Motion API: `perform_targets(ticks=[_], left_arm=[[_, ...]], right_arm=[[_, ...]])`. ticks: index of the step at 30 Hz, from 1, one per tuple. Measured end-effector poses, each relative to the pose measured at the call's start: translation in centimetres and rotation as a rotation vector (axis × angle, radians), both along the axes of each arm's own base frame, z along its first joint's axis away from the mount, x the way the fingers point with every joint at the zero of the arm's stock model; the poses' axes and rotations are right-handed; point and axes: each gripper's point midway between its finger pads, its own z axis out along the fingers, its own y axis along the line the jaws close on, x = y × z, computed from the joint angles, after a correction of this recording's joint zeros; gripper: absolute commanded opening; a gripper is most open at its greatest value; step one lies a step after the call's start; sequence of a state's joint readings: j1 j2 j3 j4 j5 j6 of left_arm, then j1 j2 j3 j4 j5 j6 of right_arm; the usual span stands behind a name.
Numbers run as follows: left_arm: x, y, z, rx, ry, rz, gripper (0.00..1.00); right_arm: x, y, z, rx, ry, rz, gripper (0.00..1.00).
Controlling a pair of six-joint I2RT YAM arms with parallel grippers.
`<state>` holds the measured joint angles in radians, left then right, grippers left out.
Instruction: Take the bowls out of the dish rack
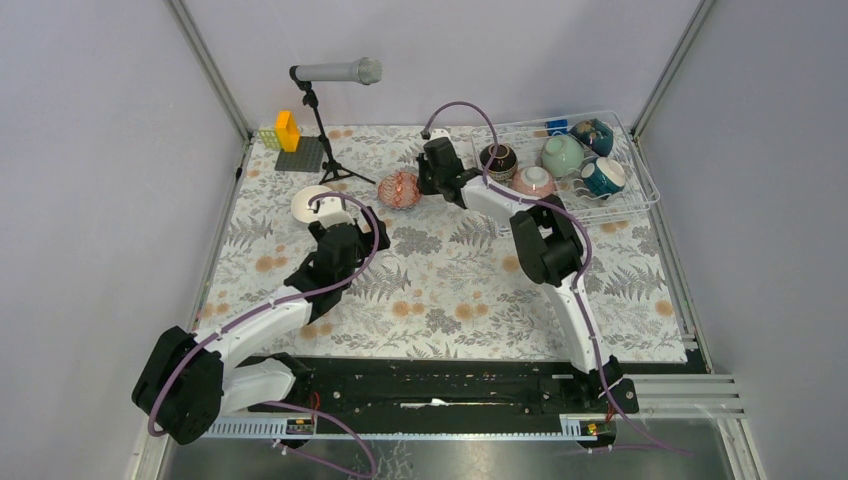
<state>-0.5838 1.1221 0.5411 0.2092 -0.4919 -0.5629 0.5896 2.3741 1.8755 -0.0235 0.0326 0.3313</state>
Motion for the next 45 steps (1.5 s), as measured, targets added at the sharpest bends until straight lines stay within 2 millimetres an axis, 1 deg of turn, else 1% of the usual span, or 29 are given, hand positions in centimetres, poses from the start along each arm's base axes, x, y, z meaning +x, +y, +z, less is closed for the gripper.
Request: perform_targets(ticks=[2,3,4,5,6,7,9,13,15,16,18,20,22,25,27,28,30,32,34,36,38,41,42,43,44,45], left_arm=[[0.0,-0.1,0.1,0.001,-0.002,-0.006,0.98],[0.0,-0.1,0.0,0.001,-0.002,-0.009,0.98],[0.0,-0.2,0.1,0.001,-0.002,-0.01,0.98],[0.0,-0.2,0.0,0.001,-0.001,-0.012,0.98],[0.0,-0.2,0.0,0.0,-0.001,-0.014,0.98],[0.0,-0.2,0.1,-0.001,-0.001,-0.015,0.98],[0.0,-0.3,0.1,-0.001,-0.004,-0.016,0.98],[0.0,-0.3,0.2,-0.002,-0.007,-0.017,0.98],[0.0,-0.3,0.2,-0.003,-0.007,-0.019,0.99],[0.0,-0.3,0.2,-0.003,-0.007,-0.02,0.99],[0.0,-0.4,0.2,-0.003,-0.006,-0.022,0.99],[0.0,-0.4,0.2,-0.003,-0.006,-0.024,0.99],[0.0,-0.4,0.2,-0.001,-0.006,-0.026,0.99],[0.0,-0.5,0.2,0.0,-0.005,-0.029,0.99],[0.0,-0.5,0.1,0.001,-0.002,-0.032,0.99],[0.0,-0.5,0.0,0.002,0.0,-0.033,0.99],[0.0,-0.7,-0.3,0.005,0.008,-0.041,0.99],[0.0,-0.8,-0.5,0.006,0.015,-0.048,0.99],[0.0,-1.0,-0.8,0.008,0.022,-0.054,0.99],[0.0,-1.2,-1.2,0.01,0.033,-0.064,0.99],[0.0,-1.4,-1.6,0.011,0.042,-0.074,0.99],[0.0,-1.9,-2.1,0.012,0.056,-0.099,0.99],[0.0,-2.0,-2.2,0.011,0.058,-0.107,0.99],[-0.1,-2.2,-2.2,0.01,0.059,-0.115,0.99],[-0.1,-2.3,-2.2,0.009,0.058,-0.122,0.99],[-0.1,-2.4,-2.1,0.008,0.055,-0.129,0.99]], right_arm=[[0.8,0.0,-0.1,-0.011,-0.026,-0.019,0.17],[1.2,0.0,0.0,-0.016,-0.046,-0.026,0.24],[1.6,0.0,0.0,-0.021,-0.064,-0.033,0.38],[1.9,0.0,0.2,-0.022,-0.08,-0.039,0.56],[2.2,0.1,0.4,-0.026,-0.102,-0.04,0.71],[2.4,0.2,0.6,-0.018,-0.109,-0.046,0.79],[2.7,0.4,1.2,-0.022,-0.14,-0.036,0.83],[2.8,0.3,1.7,-0.04,-0.169,-0.027,0.84],[2.3,-0.2,1.9,-0.058,-0.17,-0.023,0.91],[2.0,-0.6,2.2,-0.065,-0.169,-0.022,0.98],[1.2,-1.4,3.5,-0.078,-0.179,-0.028,1.0],[0.4,-2.3,5.7,-0.085,-0.201,-0.037,1.0],[-0.2,-2.9,8.8,-0.069,-0.24,-0.039,1.0],[-1.1,-3.6,14.0,-0.03,-0.311,-0.048,1.0],[-1.6,-4.3,17.0,-0.013,-0.349,-0.066,1.0],[-1.9,-4.9,18.2,-0.012,-0.357,-0.077,1.0],[-2.4,-6.1,19.3,-0.025,-0.351,-0.103,1.0],[-2.5,-7.5,19.1,-0.047,-0.325,-0.131,1.0],[-2.7,-9.3,18.1,-0.067,-0.288,-0.165,1.0],[-3.0,-12.3,16.2,-0.09,-0.225,-0.22,0.99],[-3.2,-15.9,14.2,-0.103,-0.156,-0.292,0.99],[-3.0,-22.1,11.5,-0.115,-0.067,-0.435,0.98],[-2.9,-23.9,10.9,-0.12,-0.049,-0.481,0.95],[-2.8,-25.6,10.4,-0.129,-0.036,-0.526,0.9],[-2.8,-26.9,10.1,-0.134,-0.023,-0.563,0.84],[-2.9,-27.8,9.8,-0.137,-0.014,-0.591,0.77]])
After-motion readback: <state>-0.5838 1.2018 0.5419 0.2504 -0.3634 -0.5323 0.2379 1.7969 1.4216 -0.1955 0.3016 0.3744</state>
